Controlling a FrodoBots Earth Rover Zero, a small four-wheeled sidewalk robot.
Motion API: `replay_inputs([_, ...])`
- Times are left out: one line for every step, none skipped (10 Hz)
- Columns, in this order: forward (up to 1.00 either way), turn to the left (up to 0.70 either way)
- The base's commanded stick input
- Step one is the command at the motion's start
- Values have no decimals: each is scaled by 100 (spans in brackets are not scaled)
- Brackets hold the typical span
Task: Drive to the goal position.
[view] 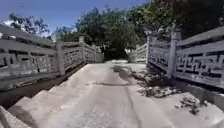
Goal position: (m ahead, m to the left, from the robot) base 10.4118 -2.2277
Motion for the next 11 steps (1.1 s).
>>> replay_inputs([45, 0])
replay_inputs([45, 0])
replay_inputs([45, 0])
replay_inputs([45, 0])
replay_inputs([45, 0])
replay_inputs([45, 0])
replay_inputs([45, 0])
replay_inputs([45, 0])
replay_inputs([45, 0])
replay_inputs([45, 0])
replay_inputs([45, 0])
